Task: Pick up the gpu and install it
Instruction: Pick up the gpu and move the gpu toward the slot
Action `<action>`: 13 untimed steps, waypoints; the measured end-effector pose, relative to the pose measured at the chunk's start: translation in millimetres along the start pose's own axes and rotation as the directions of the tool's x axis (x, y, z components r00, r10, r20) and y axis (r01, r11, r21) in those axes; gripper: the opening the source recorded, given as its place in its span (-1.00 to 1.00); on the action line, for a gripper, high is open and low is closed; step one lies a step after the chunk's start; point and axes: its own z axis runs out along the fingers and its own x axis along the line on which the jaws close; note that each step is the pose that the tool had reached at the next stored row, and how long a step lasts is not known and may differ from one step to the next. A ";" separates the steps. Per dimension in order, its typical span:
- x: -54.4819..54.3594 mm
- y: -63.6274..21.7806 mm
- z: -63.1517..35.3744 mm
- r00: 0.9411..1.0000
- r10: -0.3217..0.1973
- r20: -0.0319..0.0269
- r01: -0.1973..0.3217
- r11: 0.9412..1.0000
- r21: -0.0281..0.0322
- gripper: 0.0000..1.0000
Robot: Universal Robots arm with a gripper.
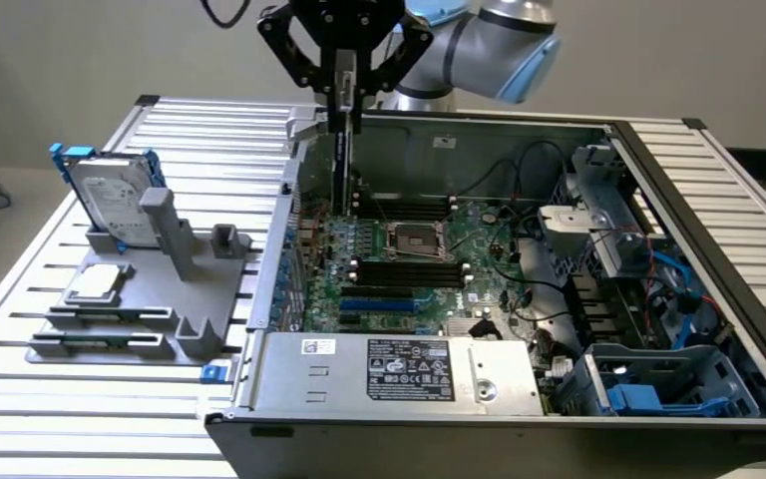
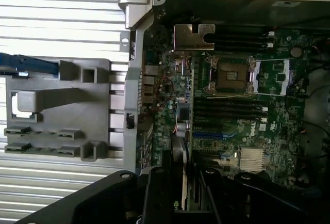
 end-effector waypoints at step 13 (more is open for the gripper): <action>-59.5 3.8 -0.7 1.000 0.000 -0.001 0.000 1.000 -0.004 -0.48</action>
